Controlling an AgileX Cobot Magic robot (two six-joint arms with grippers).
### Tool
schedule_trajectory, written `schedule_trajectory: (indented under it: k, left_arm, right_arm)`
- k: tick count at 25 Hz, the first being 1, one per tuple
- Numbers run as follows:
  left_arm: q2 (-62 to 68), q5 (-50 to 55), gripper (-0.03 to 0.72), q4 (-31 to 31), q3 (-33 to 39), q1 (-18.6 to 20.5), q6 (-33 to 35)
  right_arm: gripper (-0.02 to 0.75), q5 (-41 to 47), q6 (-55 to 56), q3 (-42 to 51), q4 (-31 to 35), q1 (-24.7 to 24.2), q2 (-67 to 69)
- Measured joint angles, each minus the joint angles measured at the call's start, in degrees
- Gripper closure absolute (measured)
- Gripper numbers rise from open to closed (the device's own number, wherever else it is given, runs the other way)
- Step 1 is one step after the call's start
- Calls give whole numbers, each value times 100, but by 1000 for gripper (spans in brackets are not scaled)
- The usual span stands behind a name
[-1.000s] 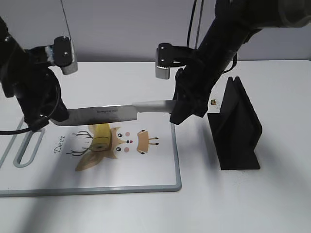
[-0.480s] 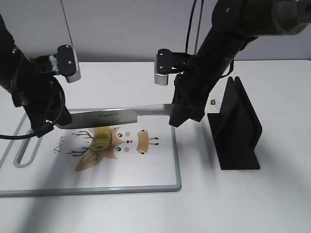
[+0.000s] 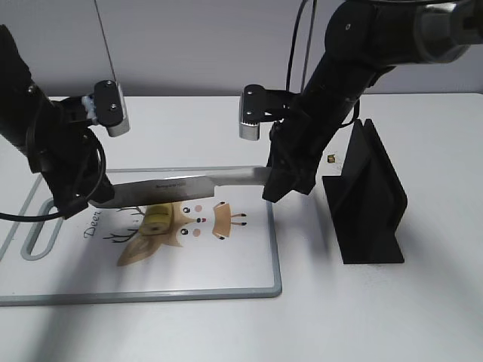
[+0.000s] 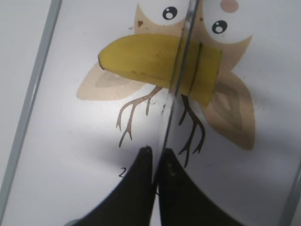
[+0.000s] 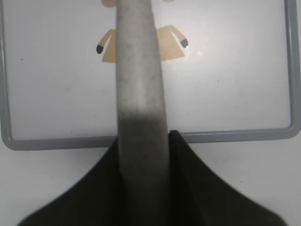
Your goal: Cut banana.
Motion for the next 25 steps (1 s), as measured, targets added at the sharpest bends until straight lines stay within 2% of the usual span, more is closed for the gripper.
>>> schedule_trajectory:
  k: [25]
  left_arm:
    - [570, -205, 688, -33, -13, 0, 5]
  right_arm:
    - [549, -297, -65, 0, 72, -6, 600]
